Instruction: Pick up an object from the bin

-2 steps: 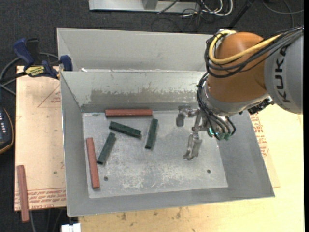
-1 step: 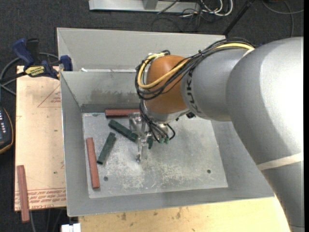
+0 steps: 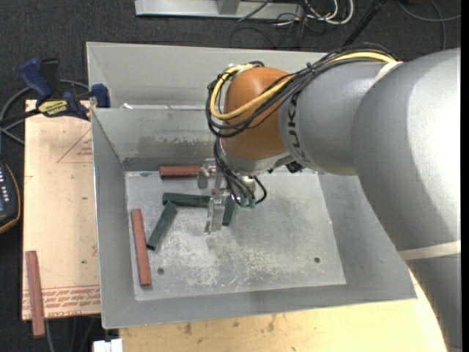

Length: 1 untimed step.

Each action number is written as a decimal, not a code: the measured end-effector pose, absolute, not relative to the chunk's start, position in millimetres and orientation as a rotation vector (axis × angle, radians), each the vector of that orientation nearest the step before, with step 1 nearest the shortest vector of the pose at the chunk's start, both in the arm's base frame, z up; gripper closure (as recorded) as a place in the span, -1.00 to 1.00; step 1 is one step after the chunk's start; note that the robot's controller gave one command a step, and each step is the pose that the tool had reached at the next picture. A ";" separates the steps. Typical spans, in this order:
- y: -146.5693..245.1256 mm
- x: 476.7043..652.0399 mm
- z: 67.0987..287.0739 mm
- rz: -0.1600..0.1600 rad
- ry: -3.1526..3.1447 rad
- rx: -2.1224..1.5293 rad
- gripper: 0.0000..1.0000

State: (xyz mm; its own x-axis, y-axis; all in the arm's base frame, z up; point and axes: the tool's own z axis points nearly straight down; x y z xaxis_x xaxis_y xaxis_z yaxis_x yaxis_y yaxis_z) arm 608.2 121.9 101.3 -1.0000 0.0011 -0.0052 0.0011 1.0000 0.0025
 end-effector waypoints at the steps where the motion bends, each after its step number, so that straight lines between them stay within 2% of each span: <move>1: 148.3 614.3 100.1 0.005 3.124 0.302 -1.00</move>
Offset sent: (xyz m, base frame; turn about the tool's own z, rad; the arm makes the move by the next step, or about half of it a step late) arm 0.0057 0.0246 -0.0013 0.1955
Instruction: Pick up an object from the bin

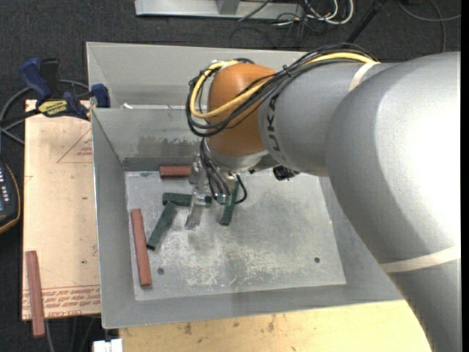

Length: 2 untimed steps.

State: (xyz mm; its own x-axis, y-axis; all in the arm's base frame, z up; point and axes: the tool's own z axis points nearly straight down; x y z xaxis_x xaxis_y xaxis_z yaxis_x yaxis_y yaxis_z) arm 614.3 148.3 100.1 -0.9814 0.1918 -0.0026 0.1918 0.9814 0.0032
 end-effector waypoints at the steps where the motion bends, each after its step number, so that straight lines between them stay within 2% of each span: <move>1: 149.2 617.7 69.3 0.002 3.096 0.539 -1.00; 2: 149.8 618.0 69.5 0.001 3.095 0.534 -1.00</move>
Offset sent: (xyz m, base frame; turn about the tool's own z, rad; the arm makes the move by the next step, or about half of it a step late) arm 0.0034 0.0004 -0.0301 0.1538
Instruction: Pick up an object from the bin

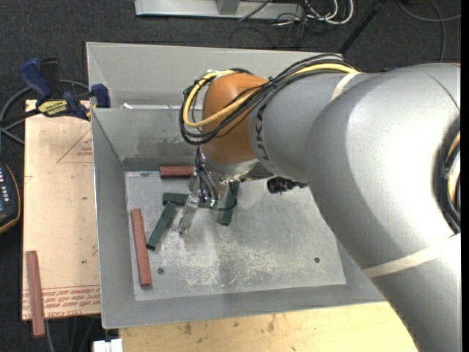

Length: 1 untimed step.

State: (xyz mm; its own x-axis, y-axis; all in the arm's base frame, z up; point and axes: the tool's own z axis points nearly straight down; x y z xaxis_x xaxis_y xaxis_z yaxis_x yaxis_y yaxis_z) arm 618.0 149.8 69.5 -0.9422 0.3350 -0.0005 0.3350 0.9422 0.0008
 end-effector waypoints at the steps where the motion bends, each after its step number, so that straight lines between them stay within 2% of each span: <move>1: 150.2 618.6 70.5 0.002 3.093 0.533 1.00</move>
Offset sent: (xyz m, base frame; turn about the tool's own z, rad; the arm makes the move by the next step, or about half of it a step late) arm 0.0000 0.0000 0.0000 0.0000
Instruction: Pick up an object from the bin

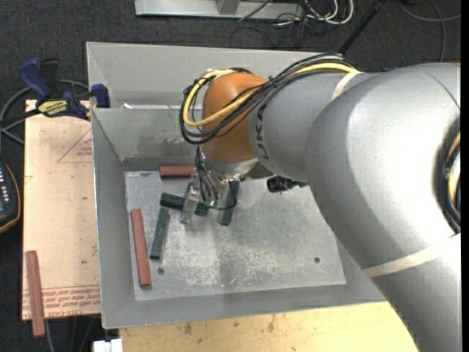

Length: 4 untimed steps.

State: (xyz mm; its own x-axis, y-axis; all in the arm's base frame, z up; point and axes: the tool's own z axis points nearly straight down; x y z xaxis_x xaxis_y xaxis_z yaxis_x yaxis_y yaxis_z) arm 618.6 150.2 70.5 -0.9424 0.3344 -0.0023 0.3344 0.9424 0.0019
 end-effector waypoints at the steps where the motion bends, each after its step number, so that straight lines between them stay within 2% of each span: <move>1: 150.3 619.7 92.1 0.003 3.093 0.530 1.00; 2: 150.6 621.9 157.4 0.007 3.089 0.525 1.00; 3: 151.1 622.3 158.1 0.002 3.095 0.522 1.00; 4: 151.4 623.2 174.0 0.003 3.095 0.518 1.00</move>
Offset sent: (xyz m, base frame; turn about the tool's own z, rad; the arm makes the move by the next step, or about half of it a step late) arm 0.0001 -0.0001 0.0204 0.0000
